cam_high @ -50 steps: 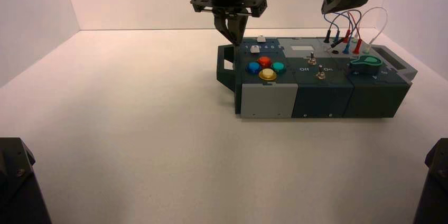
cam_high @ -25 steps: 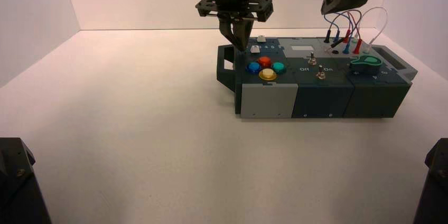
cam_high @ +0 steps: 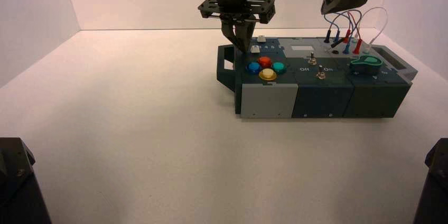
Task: Move the bottom slider to position 3.
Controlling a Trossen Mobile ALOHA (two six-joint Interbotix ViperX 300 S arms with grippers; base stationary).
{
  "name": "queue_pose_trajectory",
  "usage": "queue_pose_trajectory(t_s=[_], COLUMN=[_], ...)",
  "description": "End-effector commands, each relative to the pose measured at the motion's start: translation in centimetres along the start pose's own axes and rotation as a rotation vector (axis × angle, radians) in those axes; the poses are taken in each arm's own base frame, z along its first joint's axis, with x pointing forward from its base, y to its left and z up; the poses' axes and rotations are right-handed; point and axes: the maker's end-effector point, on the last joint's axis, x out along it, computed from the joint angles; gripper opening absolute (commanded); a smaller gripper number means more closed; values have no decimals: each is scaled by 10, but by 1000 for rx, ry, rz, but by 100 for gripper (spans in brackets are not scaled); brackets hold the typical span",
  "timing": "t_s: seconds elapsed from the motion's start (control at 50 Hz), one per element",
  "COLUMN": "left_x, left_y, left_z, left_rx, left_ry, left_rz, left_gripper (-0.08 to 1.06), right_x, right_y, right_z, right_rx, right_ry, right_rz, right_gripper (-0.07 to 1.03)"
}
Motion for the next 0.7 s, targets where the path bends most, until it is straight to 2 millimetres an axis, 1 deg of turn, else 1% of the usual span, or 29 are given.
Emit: queue_pose_trajectory(t_s=[0.02,0.12,0.34,0.7], left_x=[-11,-9,-8,-6], left_y=[-5,-5,-14,-19], left_z=[15,14,14,14], left_rx=[9,12,28,38], left_ry=[-37,-31,-31,-28], left_rz=[-8,-7,-14,-17], left_gripper=[-3,-3,-3,-3], right_x=[-3,-3,-2,-1], right_y=[3,2,2,2], right_z=[16,16,18,18], right_rx=[-7,-6,-7,-7], right_ry=[-39,-40,-41,-38], right_rz=[5,4,3,3], right_gripper=[-2,-2,-2,-2])
